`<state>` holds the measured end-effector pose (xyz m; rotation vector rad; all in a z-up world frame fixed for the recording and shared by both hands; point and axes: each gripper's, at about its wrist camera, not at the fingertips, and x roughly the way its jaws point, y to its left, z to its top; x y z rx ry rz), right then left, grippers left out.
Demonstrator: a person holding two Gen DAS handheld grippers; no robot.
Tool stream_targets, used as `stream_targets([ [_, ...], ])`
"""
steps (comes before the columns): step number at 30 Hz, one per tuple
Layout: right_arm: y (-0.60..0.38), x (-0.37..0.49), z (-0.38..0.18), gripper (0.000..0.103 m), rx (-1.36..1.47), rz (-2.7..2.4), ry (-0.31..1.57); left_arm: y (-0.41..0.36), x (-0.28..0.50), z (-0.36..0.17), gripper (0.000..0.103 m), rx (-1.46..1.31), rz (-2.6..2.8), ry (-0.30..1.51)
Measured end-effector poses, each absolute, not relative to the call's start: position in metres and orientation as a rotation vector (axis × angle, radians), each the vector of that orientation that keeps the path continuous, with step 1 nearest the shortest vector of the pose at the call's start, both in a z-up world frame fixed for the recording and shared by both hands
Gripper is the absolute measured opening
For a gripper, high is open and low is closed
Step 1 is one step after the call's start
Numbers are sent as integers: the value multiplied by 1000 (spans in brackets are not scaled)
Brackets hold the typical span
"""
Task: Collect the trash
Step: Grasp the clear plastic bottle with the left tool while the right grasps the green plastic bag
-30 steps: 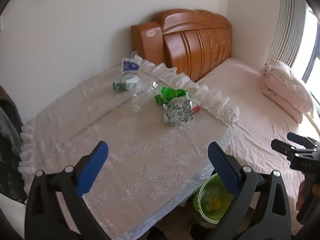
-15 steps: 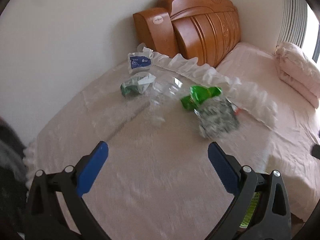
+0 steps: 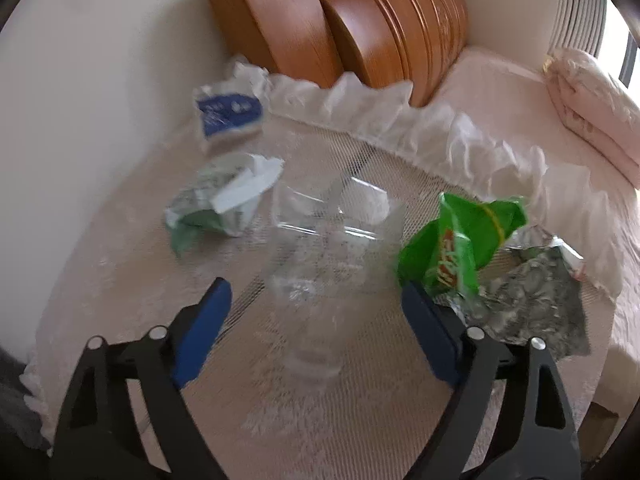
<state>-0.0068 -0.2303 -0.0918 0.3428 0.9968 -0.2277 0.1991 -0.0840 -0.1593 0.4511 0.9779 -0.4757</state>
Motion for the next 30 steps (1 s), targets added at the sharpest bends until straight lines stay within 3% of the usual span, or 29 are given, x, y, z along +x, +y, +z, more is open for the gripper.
stream_targets([
  [3, -227, 6, -96, 101, 340, -210, 1010, -88, 207, -168, 79, 463, -497, 995],
  [6, -226, 15, -99, 101, 330, -195, 1024, -88, 212, -172, 69, 450, -496, 1010],
  [20, -226, 41, -110, 101, 264, -138, 1077, -61, 199, -148, 68, 325, -422, 990],
  [30, -190, 136, -105, 101, -255, 147, 1090, -3, 146, -115, 68, 227, -292, 963],
])
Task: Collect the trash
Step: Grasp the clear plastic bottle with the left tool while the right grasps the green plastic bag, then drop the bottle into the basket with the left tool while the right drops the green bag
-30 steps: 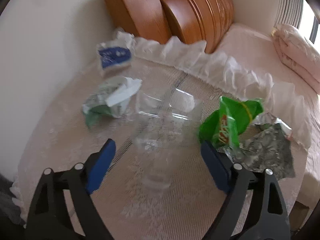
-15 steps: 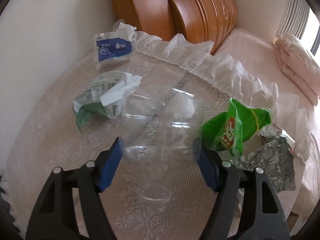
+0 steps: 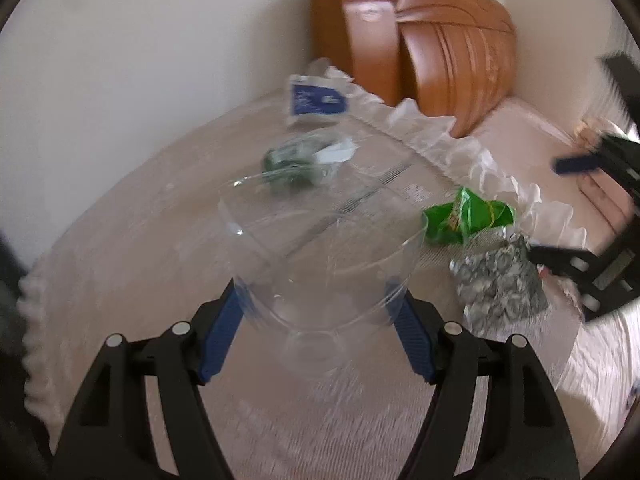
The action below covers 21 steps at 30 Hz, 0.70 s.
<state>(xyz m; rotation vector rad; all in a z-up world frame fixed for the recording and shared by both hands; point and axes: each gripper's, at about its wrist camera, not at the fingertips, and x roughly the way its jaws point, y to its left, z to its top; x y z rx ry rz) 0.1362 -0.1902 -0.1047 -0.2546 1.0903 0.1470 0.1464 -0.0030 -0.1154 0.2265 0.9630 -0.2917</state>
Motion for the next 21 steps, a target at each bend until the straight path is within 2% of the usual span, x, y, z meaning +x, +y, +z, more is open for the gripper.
stream_targets([
  [5, -158, 179, -131, 100, -541, 324, 1169, 24, 117, -110, 68, 171, -254, 977],
  [10, -153, 205, -150, 88, -539, 392, 1259, 43, 100, -108, 68, 156, -220, 987],
  [13, -153, 215, -166, 86, -528, 383, 1315, 52, 93, -105, 68, 148, -199, 982],
  [16, -154, 219, -174, 69, -485, 381, 1338, 61, 89, -101, 68, 140, -182, 975],
  [18, -157, 221, -175, 51, -427, 376, 1344, 65, 87, -98, 68, 138, -172, 970],
  [21, -161, 221, -169, 49, -342, 353, 1314, 71, 81, -91, 68, 140, -165, 960],
])
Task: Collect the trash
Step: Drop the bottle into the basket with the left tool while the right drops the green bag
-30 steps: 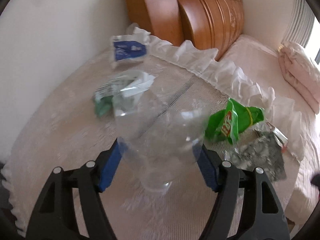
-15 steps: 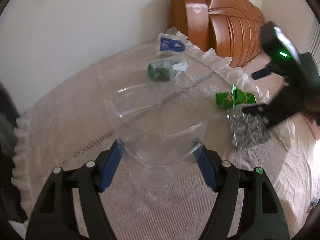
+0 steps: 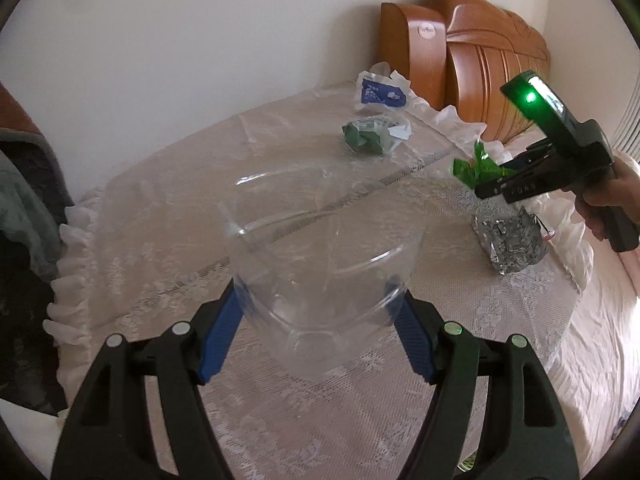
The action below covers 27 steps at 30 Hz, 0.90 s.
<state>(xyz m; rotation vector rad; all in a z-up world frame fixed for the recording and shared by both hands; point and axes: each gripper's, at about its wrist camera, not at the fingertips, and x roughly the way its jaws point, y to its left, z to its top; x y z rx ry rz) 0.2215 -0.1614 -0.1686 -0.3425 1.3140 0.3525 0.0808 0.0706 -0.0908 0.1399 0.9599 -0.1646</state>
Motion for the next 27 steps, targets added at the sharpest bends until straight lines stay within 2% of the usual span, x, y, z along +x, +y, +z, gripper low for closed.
stream_targets([
  [7, -164, 191, -116, 48, -183, 295, 1150, 66, 64, -69, 68, 163, -193, 927],
  [14, -185, 84, -46, 48, 48, 224, 935, 36, 26, -50, 68, 222, -318, 889],
  [21, -227, -51, -55, 48, 214, 65, 934, -12, -12, -56, 68, 343, -482, 897],
  [27, -268, -119, -85, 48, 276, -93, 969, -87, -43, -72, 68, 481, -687, 907],
])
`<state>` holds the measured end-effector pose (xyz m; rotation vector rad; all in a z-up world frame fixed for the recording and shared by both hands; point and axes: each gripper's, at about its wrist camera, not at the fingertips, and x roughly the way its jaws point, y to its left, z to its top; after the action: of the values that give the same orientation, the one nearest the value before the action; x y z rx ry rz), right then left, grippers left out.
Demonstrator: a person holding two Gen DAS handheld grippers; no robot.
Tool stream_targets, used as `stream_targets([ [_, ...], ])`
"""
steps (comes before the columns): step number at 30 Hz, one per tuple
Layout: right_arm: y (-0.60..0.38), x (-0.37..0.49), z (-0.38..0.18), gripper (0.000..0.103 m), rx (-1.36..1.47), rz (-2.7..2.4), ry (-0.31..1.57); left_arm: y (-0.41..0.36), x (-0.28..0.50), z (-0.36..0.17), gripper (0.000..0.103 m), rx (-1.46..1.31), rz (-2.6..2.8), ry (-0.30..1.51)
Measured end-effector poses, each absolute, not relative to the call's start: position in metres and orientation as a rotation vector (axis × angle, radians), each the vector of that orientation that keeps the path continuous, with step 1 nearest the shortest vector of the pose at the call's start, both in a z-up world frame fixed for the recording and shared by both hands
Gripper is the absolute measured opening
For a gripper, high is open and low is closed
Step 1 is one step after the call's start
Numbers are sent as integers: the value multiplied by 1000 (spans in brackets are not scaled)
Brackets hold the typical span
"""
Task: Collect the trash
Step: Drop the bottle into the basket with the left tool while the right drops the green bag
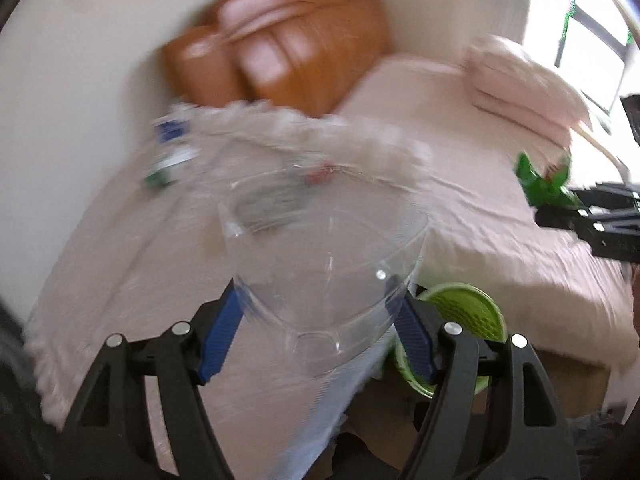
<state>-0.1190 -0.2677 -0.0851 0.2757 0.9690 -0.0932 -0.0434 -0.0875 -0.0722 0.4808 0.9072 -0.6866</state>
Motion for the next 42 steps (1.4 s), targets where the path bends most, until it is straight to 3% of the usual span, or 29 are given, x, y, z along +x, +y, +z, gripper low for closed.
stream_targets([
  [4, -301, -158, -95, 48, 330, -230, 970, -150, -70, -109, 68, 551, -855, 973],
  [10, -344, -195, -113, 49, 444, -380, 946, -224, -104, -208, 68, 663, -961, 1164],
  [17, -373, -220, -134, 49, 424, -401, 1023, -254, -139, -298, 69, 745, -989, 1286],
  [20, -382, -227, -151, 49, 414, -390, 1080, -250, -141, -313, 77, 733, -983, 1322],
  [26, -383, -229, -168, 49, 421, -346, 1118, -240, -136, -292, 87, 627, -949, 1291],
  [29, -379, -226, -173, 49, 414, -321, 1125, -227, -125, -259, 87, 572, -904, 1234],
  [33, -370, -220, -187, 50, 417, -280, 1137, -201, -110, -205, 95, 507, -841, 1119],
  [42, -319, -195, -321, 51, 395, -201, 1348, -138, -89, -111, 96, 433, -682, 988],
])
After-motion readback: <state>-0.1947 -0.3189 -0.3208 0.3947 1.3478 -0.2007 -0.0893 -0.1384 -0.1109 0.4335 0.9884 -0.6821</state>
